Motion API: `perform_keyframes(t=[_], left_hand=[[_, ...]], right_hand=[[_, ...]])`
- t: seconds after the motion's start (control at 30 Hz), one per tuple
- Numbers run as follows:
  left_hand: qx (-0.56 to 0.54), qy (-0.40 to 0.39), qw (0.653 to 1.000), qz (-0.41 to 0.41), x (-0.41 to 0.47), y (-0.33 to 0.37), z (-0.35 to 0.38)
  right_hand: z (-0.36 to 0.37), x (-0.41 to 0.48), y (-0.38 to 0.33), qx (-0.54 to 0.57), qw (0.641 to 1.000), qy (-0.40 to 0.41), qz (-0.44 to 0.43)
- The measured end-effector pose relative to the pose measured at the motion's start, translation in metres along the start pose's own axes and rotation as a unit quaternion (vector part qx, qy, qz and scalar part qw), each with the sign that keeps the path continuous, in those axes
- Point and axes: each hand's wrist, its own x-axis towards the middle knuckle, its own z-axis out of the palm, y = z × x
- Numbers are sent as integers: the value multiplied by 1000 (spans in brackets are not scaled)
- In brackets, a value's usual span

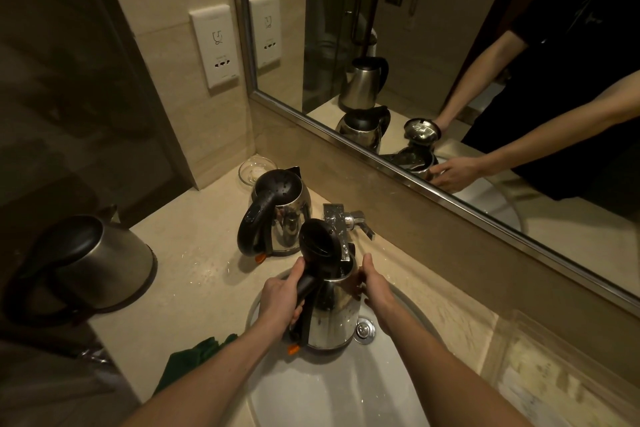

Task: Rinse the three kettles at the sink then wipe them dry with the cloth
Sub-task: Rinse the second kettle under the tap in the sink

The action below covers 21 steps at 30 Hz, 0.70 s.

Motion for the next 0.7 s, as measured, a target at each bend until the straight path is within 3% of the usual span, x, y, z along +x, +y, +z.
perform_keyframes(t=[0.7], left_hand=[[-1,4,1000,4,-1,0,0]], right_hand=[[-1,7,5,-10,1000,-4,2]])
